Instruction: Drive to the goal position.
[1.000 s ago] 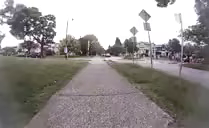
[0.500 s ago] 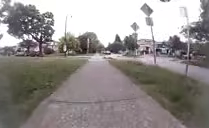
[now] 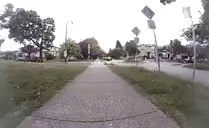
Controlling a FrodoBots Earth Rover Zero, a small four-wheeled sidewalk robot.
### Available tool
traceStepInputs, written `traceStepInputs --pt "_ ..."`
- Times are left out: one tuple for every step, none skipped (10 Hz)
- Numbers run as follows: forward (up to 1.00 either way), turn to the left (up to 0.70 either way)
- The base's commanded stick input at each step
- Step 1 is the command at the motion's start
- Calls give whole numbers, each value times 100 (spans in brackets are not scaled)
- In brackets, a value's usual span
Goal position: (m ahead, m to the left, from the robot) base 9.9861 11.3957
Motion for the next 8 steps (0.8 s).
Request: traceStepInputs --pt "70 0" --pt "70 0" --pt "70 0" --pt "70 0" --pt "70 0" --pt "70 0" --pt "70 0" --pt "70 0"
